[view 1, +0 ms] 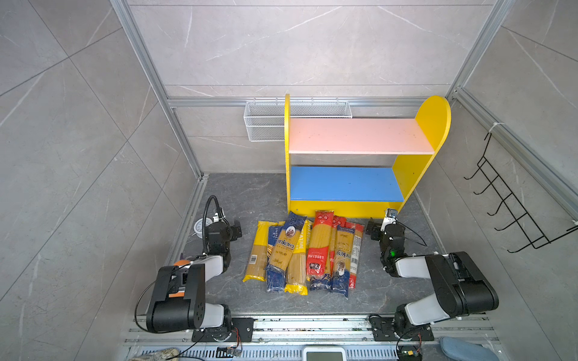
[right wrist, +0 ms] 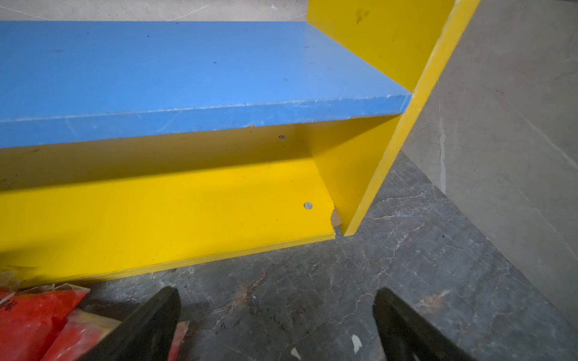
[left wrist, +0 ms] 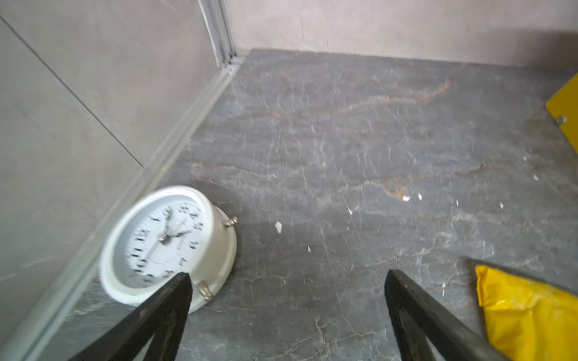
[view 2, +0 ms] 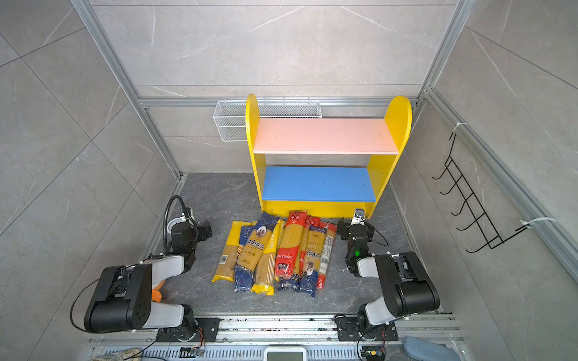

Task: Place and organize the pasta boxes and bags onto the shelf
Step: 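Reach both grippers forward toward the spaghetti packet pile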

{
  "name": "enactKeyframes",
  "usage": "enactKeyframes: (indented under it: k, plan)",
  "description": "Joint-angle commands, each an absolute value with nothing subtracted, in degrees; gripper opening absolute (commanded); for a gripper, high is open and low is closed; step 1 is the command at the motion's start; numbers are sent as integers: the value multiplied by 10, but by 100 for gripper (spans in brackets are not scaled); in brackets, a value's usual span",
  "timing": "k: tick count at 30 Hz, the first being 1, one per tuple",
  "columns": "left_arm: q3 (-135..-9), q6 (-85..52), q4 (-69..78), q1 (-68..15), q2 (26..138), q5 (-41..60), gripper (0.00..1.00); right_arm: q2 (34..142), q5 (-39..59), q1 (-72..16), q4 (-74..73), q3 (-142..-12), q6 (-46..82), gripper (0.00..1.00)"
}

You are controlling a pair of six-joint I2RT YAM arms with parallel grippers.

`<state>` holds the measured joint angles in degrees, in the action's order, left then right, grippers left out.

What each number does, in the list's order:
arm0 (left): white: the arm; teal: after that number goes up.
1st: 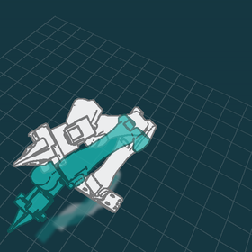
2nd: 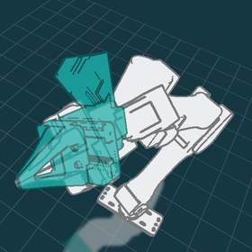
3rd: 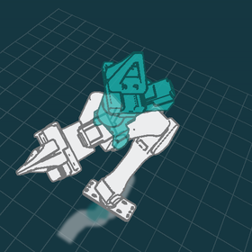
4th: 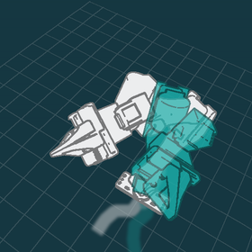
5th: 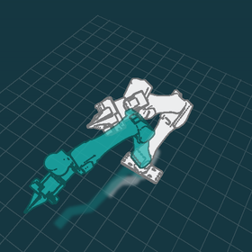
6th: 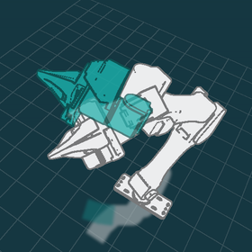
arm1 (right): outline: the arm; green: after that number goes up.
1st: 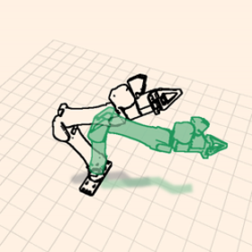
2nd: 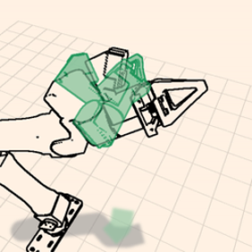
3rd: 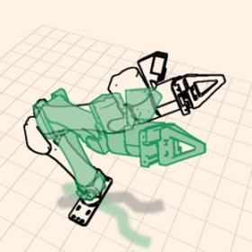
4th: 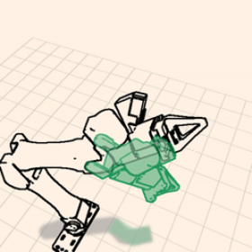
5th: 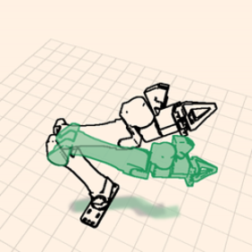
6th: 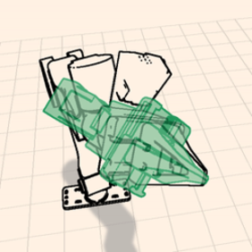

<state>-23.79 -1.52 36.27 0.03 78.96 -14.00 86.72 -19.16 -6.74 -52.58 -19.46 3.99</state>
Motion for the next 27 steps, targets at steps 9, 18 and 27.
enactKeyframes:
  k: [9, 18, 27]
  plan:
    - [-289, -47, 222, -65, 679, -194, 98, 852, -185, -70, -534, -191, 28, 100]
    - [-357, -13, 127, -241, 681, -313, 99, 749, -254, -95, -25, -442, 124, 100]
    - [-454, -107, -56, -365, 668, -453, 99, 635, -249, -199, 210, -470, 225, 100]
